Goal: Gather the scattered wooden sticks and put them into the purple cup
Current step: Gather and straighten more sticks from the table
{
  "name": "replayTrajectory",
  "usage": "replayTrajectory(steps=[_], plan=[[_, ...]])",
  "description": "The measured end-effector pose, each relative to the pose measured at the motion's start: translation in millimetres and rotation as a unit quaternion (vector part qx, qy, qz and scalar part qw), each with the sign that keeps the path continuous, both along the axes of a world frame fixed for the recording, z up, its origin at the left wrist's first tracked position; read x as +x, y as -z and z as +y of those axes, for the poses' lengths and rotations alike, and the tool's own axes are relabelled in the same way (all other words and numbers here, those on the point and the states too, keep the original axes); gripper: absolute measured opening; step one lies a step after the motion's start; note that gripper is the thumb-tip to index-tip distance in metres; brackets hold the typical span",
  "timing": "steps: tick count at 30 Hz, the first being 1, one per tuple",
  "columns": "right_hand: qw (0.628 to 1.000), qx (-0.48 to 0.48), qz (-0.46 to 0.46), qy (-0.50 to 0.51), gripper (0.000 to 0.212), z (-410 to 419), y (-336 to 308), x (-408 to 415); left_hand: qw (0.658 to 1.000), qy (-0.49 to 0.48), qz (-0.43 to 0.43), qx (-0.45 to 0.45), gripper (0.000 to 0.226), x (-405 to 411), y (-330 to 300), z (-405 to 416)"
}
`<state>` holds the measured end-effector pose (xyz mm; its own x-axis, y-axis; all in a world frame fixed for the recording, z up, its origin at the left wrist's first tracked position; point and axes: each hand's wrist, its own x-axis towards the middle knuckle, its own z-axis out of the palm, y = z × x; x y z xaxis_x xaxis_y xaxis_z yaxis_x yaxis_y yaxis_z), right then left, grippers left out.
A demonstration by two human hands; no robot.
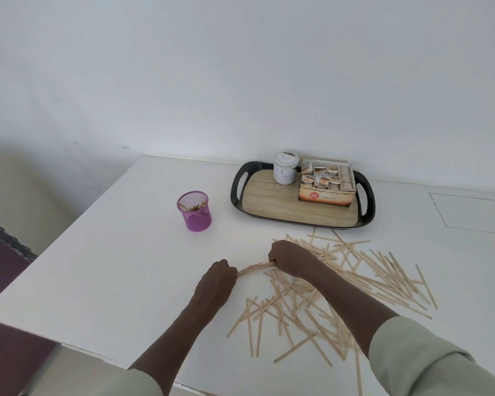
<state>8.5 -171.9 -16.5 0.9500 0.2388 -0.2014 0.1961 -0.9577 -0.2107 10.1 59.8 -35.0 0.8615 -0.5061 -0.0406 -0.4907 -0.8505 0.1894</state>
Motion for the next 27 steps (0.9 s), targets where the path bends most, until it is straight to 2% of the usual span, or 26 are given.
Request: replayTrajectory(steps=[4, 9, 11, 14, 16, 19, 22, 27], plan=[[0.999, 0.024, -0.005, 0.029, 0.025, -4, -5, -5, 0.999, 0.005, -0.02, 0.034, 0.022, 0, -1, -3], [0.996, 0.066, -0.022, 0.058, 0.028, -11, -13, -10, 0.999, 0.002, -0.035, 0.033, 0.02, 3, -2, -6], [0.993, 0.092, -0.036, 0.067, 0.02, -14, -19, -9, 1.0, -0.012, -0.027, 0.004, 0.018, 3, 0, -7], [0.982, 0.148, -0.06, 0.099, 0.018, -16, -26, -7, 0.998, -0.046, -0.021, -0.045, 0.018, 7, 3, -9], [0.971, 0.188, -0.08, 0.126, 0.015, -14, -31, -7, 0.991, -0.077, 0.007, -0.111, 0.018, 13, 4, -14], [0.945, 0.256, -0.106, 0.173, 0.01, -11, -41, -4, 0.945, -0.135, 0.1, -0.279, 0.022, 20, -5, -28], [0.919, 0.299, -0.122, 0.225, 0.008, -4, -51, 0, 0.902, -0.178, 0.146, -0.364, 0.025, 27, -15, -45], [0.86, 0.384, -0.111, 0.316, 0.01, 8, -61, 3, 0.778, -0.243, 0.285, -0.505, 0.034, 29, -29, -78]])
